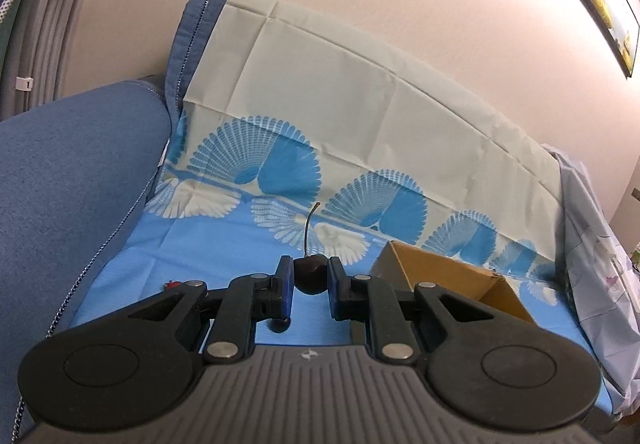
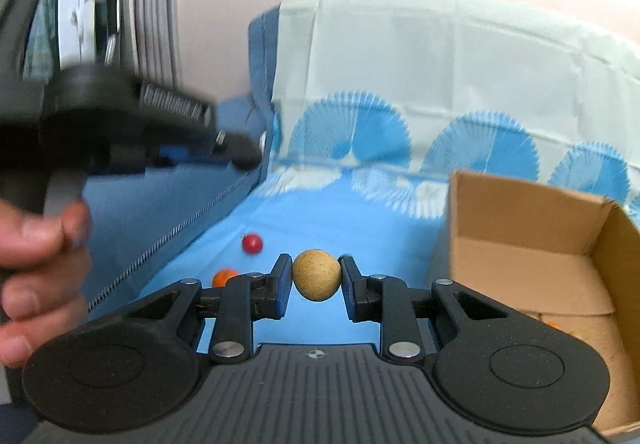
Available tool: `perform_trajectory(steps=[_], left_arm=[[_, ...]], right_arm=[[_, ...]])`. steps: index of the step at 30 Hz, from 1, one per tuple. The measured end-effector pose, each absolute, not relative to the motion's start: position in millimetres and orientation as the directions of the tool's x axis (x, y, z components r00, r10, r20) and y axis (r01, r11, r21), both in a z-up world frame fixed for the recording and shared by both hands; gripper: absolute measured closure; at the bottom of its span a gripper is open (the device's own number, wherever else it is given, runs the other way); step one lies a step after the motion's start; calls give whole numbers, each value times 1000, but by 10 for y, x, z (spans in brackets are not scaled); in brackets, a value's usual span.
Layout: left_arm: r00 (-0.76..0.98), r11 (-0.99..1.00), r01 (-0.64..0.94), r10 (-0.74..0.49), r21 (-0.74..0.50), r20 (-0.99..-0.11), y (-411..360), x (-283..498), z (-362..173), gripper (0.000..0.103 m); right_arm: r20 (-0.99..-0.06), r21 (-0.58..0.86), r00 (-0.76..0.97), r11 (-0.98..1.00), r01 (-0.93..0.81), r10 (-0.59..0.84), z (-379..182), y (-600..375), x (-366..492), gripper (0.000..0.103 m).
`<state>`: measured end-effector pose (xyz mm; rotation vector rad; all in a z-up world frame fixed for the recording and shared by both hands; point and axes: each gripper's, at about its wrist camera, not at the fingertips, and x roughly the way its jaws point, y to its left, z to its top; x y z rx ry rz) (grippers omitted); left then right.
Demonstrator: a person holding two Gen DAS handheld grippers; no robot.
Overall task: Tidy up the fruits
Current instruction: 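Carry the dark cherry in the left tool and yellow-green fruit in the right tool over the box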
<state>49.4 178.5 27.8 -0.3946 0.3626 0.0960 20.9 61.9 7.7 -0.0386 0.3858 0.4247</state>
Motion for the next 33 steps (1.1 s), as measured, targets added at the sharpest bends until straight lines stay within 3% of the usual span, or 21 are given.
perform_trajectory(steps=[15,20,25,29,33], left_arm=[[921,963,-79,-28,-257,-389,1404,759,103,84],[918,977,-25,-60,-210,-392,1221,853,27,90],[907,990,11,-69,-141,-415,1055,973,-69,90],[871,968,-43,-86,-248,-485,1297,1135,-164,90],[744,910,-122,-180,-397,-643,1559,1384,-439,86]], right_arm=[[-214,-43,937,955,-293,277,540,-550,341,76],[-250,25,952,984,-174,175,372,-916,524,76],[-277,-7,951,989,-148,140,263,-961,591,76],[-302,-13,944,990,-139,129,211,-992,660,76],[-318,10,942,994,-109,107,188,-1083,708,76]])
